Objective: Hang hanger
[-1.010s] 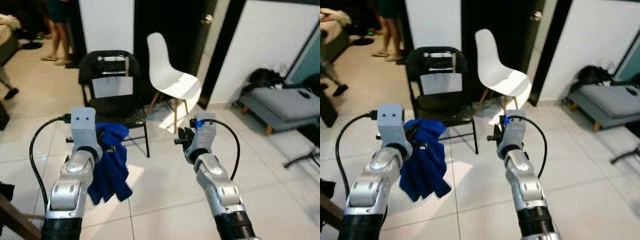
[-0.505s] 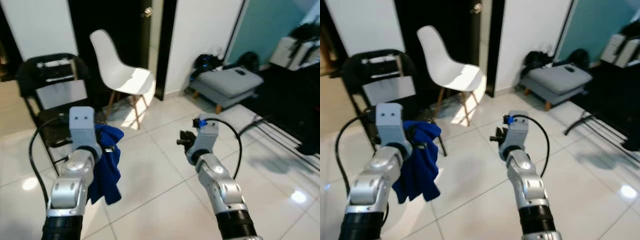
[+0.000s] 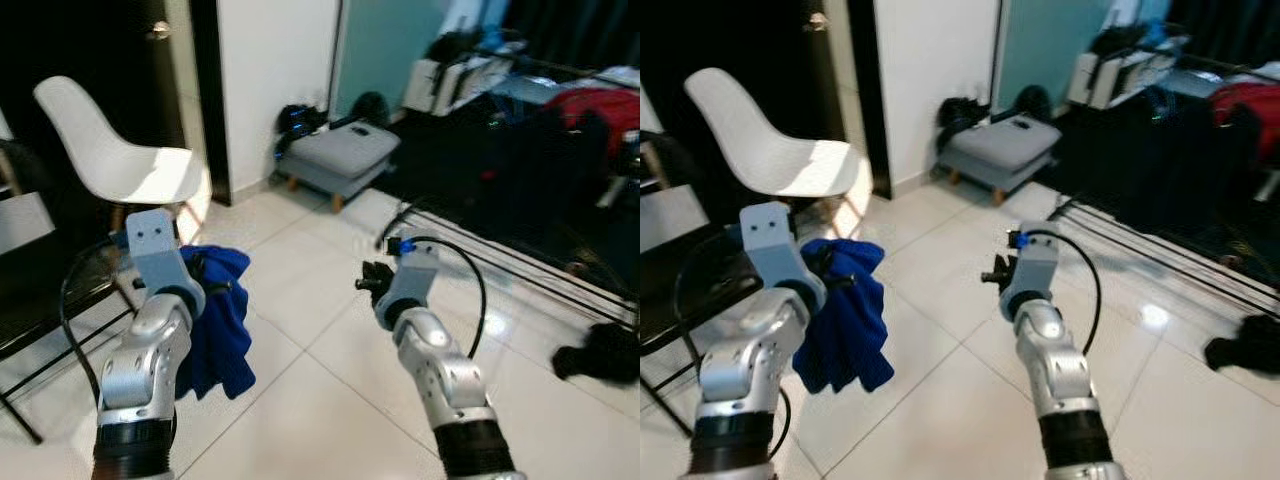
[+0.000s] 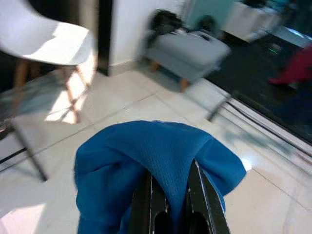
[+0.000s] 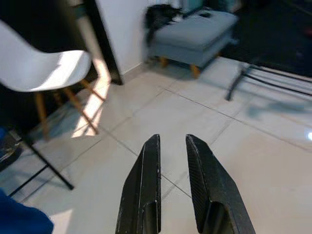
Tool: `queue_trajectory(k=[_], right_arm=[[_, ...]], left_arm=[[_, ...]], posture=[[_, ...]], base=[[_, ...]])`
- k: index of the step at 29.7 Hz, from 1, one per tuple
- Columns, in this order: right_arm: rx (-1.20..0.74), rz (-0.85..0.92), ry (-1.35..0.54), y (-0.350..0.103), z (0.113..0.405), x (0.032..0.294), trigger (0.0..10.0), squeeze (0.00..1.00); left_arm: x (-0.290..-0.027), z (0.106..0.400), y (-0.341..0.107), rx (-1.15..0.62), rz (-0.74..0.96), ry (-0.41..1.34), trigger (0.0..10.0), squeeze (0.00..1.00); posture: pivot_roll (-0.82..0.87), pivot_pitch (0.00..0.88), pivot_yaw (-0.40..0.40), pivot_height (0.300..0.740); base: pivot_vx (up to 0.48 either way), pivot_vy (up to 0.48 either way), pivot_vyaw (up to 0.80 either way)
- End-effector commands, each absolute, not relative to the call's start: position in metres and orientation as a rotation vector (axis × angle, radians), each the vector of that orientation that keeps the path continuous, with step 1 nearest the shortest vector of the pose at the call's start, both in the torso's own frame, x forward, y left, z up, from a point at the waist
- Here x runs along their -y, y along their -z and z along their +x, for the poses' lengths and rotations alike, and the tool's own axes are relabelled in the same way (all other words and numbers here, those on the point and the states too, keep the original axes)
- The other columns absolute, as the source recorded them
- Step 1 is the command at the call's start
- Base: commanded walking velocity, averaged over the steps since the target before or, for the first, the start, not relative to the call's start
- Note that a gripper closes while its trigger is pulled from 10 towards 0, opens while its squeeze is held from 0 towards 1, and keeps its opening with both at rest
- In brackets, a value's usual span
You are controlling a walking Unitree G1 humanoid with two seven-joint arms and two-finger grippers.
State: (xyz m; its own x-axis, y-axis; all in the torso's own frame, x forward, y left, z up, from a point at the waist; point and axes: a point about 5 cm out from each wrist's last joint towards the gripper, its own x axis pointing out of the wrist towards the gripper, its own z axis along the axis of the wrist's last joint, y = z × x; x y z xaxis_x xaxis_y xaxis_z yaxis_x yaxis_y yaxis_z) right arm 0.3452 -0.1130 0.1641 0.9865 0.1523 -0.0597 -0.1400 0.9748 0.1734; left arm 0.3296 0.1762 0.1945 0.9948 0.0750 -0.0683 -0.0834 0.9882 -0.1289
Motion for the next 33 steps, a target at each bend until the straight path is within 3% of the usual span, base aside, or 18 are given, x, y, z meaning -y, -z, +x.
queue_trajectory(k=[1,5,10,12,17,20,23,27,33], right_arm=[[-0.094,0.158,-0.136,-0.158,0.345,0.115,10.0,0.00],[-0.090,0.165,-0.117,-0.160,0.344,0.118,10.0,0.00],[-0.089,0.148,-0.125,-0.158,0.345,0.117,10.0,0.00],[-0.093,0.145,-0.120,-0.156,0.343,0.119,10.0,0.00],[-0.094,0.139,-0.111,-0.156,0.343,0.121,10.0,0.00],[-0.098,0.135,-0.113,-0.154,0.341,0.120,10.0,0.00],[-0.097,0.137,-0.113,-0.154,0.340,0.120,10.0,0.00],[-0.098,0.114,-0.117,-0.153,0.343,0.119,10.0,0.00],[-0.107,0.092,-0.114,-0.146,0.339,0.122,10.0,0.00]], left_arm=[[-0.167,0.326,-0.189,-0.128,-0.041,-0.021,10.0,0.00],[-0.169,0.325,-0.187,-0.153,-0.034,-0.059,10.0,0.00],[-0.176,0.333,-0.187,-0.177,-0.156,-0.095,10.0,0.00],[-0.177,0.333,-0.190,-0.180,-0.139,-0.071,10.0,0.00],[-0.178,0.335,-0.189,-0.186,-0.067,-0.053,10.0,0.00],[-0.175,0.331,-0.188,-0.154,-0.011,-0.037,10.0,0.00],[-0.172,0.328,-0.189,-0.129,-0.021,-0.026,10.0,0.00],[-0.168,0.327,-0.183,-0.104,-0.111,-0.004,10.0,0.00],[-0.175,0.324,-0.178,-0.060,-0.070,-0.069,10.0,0.00]], posture=[[0.06,0.083,-0.045,0.740],[0.06,0.085,-0.041,0.740],[0.06,0.089,-0.034,0.740],[0.06,0.049,-0.028,0.740],[0.05,0.082,-0.030,0.740],[0.05,0.058,-0.029,0.740],[0.05,0.041,-0.030,0.740],[0.05,0.088,-0.036,0.740],[0.05,0.046,-0.039,0.740]], base=[[0.000,0.000,-0.80],[0.000,0.000,-0.80],[0.000,0.000,-0.80],[0.000,0.000,-0.80],[0.000,0.000,-0.80],[0.000,0.000,-0.80],[0.000,0.000,-0.80],[0.000,0.000,-0.80],[0.000,0.000,-0.40]])
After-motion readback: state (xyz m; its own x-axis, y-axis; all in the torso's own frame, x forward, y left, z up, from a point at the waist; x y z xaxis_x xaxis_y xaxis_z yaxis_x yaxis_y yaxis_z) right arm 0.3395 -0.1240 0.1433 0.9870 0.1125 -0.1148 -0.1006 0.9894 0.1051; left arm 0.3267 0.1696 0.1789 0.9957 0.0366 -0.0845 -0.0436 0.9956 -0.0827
